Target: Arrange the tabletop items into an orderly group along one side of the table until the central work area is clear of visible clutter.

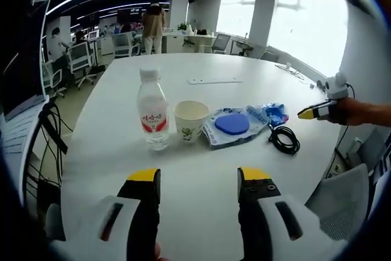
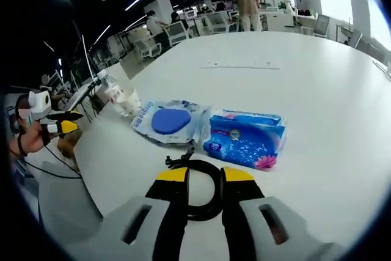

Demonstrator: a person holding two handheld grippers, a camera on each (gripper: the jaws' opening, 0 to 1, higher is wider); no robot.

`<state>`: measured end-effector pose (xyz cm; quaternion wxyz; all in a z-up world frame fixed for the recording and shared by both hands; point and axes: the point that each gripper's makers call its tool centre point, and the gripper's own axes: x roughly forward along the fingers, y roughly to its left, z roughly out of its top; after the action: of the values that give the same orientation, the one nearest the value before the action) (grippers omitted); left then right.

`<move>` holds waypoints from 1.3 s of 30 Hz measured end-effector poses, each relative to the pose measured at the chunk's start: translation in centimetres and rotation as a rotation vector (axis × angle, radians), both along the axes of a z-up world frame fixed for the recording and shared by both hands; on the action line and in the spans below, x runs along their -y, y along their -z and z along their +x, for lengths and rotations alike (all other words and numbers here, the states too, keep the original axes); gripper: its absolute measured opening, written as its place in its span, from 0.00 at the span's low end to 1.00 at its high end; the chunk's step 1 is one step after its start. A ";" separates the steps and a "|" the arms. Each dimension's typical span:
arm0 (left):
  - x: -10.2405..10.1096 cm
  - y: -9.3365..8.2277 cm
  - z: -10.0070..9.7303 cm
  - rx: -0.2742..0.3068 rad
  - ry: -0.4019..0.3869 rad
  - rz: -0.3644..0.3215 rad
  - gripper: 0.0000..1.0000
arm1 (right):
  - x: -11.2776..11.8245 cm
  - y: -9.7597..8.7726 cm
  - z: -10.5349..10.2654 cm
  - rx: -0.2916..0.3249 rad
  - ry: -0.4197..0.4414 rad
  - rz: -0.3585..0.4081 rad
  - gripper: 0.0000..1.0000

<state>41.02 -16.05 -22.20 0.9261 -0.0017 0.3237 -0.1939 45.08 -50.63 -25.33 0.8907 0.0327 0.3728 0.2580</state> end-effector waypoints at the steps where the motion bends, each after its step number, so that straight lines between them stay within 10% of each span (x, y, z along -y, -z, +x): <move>1: 0.0 -0.1 0.0 0.001 0.000 -0.003 0.51 | -0.1 -0.2 -0.1 0.005 -0.006 0.001 0.21; 39: 0.4 -0.6 -2.1 0.006 0.017 -0.042 0.51 | -3.7 -4.5 -5.5 0.136 -0.169 0.030 0.49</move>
<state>38.97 -16.46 -21.61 0.9252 -0.0178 0.3165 -0.2086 39.53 -46.89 -20.78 0.8885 -0.0033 0.3089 0.3393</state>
